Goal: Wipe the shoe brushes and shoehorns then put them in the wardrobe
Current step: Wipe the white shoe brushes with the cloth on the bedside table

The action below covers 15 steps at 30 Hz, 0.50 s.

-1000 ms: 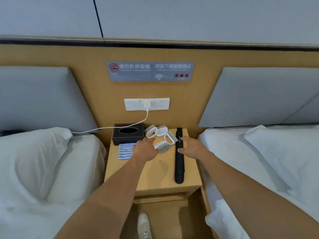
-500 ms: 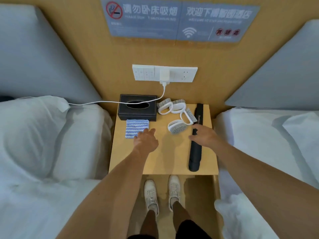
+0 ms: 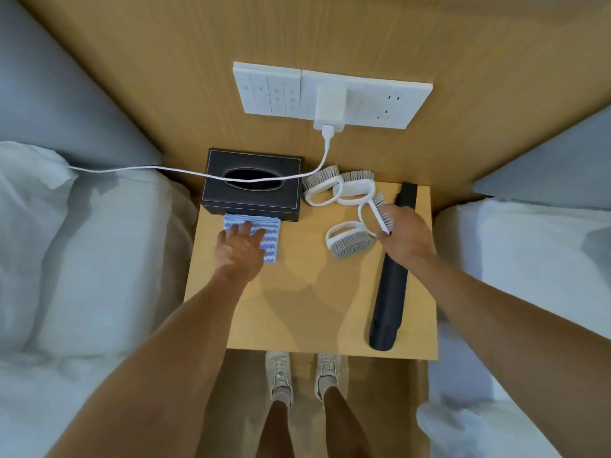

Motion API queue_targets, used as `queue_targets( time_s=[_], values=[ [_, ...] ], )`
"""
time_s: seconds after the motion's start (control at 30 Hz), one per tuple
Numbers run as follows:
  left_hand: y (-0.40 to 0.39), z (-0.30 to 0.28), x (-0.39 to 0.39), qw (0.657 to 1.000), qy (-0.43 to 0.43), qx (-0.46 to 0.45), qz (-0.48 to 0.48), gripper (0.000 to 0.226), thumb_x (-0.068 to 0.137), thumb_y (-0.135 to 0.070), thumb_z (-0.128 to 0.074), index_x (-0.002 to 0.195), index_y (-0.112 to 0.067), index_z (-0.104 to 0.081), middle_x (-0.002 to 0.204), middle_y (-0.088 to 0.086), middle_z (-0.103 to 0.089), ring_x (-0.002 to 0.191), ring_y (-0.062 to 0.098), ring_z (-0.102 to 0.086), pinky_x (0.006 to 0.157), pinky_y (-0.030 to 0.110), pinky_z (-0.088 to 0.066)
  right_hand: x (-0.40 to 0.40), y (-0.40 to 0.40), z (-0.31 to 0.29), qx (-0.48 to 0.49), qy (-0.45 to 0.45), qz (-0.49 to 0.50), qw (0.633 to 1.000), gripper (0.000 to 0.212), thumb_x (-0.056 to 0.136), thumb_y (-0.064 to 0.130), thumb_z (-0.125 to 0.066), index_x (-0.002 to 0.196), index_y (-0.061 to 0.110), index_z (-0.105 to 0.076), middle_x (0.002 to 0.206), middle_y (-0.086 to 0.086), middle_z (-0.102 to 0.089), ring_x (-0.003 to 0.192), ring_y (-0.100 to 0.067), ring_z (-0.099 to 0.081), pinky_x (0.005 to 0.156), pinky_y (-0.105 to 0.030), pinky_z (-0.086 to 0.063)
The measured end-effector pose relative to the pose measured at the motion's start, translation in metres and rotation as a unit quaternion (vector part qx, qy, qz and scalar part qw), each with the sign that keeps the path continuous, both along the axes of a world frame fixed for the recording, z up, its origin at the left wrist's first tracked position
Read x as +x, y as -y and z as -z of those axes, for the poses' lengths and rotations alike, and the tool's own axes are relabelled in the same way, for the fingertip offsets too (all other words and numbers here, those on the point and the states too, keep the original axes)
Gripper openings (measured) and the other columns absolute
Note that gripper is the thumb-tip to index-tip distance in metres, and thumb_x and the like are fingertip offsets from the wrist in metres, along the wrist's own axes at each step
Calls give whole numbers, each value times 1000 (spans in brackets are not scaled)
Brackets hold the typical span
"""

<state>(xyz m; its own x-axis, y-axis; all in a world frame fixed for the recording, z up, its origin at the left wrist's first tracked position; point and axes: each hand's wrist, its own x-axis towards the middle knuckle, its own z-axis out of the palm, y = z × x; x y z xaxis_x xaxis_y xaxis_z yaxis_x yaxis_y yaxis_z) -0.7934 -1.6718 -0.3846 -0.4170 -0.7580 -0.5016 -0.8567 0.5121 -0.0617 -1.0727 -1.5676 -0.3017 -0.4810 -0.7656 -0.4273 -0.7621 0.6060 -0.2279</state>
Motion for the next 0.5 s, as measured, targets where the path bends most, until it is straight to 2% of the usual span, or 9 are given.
queue_targets(
  time_s=[0.13, 0.3, 0.5],
  values=[
    [-3, 17, 10, 997, -55, -41, 17, 55, 95, -40, -53, 144, -29, -33, 149, 5, -33, 132, 27, -38, 103, 40, -41, -10, 14, 24, -15, -52, -17, 998, 54, 89, 21, -70, 139, 16, -51, 127, -14, -53, 114, -31, -53, 90, -40, -51],
    [-10, 22, 12, 999, -37, -39, -6, 55, 91, -44, -59, 139, -30, -35, 140, 6, -37, 123, 30, -43, 90, 39, -50, -15, 27, 47, -5, -69, -4, 998, 55, 87, 25, -72, 135, 14, -47, 121, -17, -53, 109, -32, -53, 85, -42, -53],
    [-22, 24, 4, 995, -53, -38, -71, 40, 89, -20, -63, 126, -31, -51, 127, 3, -44, 113, 27, -49, 68, 33, -52, -18, 37, 61, 22, -84, 21, 996, 54, 85, 28, -72, 127, 11, -43, 112, -18, -56, 104, -35, -57, 73, -39, -48]
  ],
)
